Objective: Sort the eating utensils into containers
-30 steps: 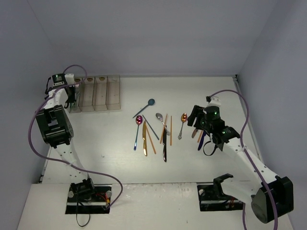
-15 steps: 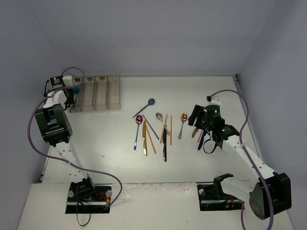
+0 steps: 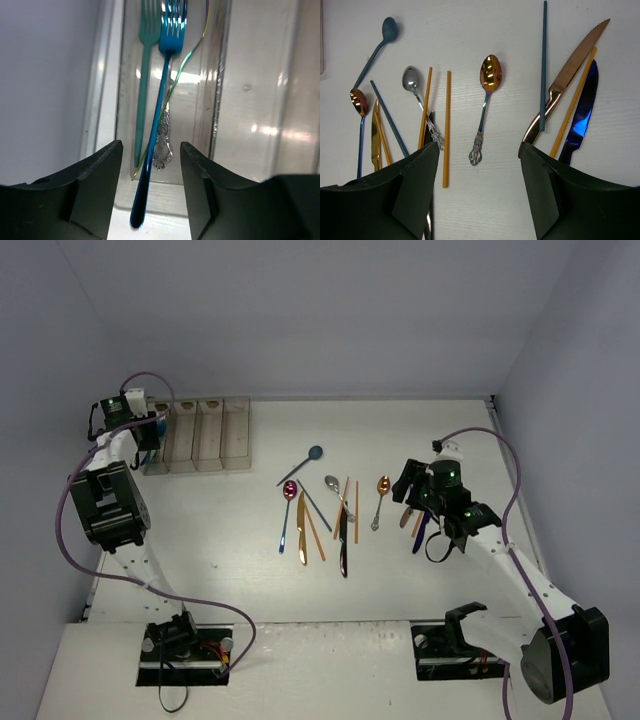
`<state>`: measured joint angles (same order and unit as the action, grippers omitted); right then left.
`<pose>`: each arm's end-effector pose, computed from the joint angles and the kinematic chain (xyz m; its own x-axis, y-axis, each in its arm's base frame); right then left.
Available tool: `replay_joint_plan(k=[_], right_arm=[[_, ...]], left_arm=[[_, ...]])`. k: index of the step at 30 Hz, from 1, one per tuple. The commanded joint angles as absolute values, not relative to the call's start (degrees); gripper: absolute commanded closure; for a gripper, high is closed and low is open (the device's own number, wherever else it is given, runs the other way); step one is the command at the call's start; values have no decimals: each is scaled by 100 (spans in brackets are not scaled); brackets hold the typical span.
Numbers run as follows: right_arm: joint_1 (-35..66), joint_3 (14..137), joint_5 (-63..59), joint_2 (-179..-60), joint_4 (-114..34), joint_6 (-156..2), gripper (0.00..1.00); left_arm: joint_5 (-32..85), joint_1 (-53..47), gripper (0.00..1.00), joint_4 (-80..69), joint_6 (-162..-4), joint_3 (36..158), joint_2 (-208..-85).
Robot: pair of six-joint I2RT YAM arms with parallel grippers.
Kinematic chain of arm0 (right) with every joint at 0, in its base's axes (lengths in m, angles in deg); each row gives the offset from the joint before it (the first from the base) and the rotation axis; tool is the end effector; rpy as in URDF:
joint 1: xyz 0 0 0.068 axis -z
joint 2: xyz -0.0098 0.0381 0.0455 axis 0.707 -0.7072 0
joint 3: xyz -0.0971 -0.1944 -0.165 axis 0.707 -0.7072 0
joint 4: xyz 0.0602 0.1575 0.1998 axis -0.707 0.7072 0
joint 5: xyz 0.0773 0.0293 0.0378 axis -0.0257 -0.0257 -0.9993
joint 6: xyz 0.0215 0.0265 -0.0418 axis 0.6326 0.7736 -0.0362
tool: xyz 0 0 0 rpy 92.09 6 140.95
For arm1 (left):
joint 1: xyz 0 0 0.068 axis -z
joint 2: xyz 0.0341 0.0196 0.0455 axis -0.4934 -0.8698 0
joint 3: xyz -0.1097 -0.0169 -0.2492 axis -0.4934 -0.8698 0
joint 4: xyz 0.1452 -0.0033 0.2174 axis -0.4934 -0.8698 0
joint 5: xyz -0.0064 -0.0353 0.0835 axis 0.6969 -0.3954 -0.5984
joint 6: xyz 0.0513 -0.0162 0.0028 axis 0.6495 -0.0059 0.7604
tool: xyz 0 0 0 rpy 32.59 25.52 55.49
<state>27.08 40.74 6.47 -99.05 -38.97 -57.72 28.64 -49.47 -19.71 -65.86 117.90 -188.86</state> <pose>0.2308 0.0740 0.2769 -0.4424 0.3188 -0.8382 -0.1132 0.9074 0.4048 0.4518 0.1568 0.2301 -0.5879 -0.1132 -0.8010 -0.1466 0.9887 -0.0321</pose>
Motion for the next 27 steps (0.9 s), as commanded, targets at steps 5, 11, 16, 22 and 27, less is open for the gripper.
replay_joint_plan(k=[5,11,16,22,27], right_arm=[[2750,4052,356,-9265,-4089,-5673,36],[2750,3989,450,-9136,-4089,-5619,36],[2757,4030,447,-9246,-3917,-5652,36],[2762,4009,477,-9327,-3910,-5657,36],[2759,3995,500,-9367,-3912,-5645,36]], left_arm=[[2557,-4939,53,-1678,-6841,11917,-18256],[2430,-4934,57,-2036,-6817,12079,-18644],[2587,-4936,60,-2191,-6826,12233,-18836],[2585,-4925,69,-2298,-6817,12359,-19045],[2566,-4925,85,-2290,-6808,12508,-19137]])
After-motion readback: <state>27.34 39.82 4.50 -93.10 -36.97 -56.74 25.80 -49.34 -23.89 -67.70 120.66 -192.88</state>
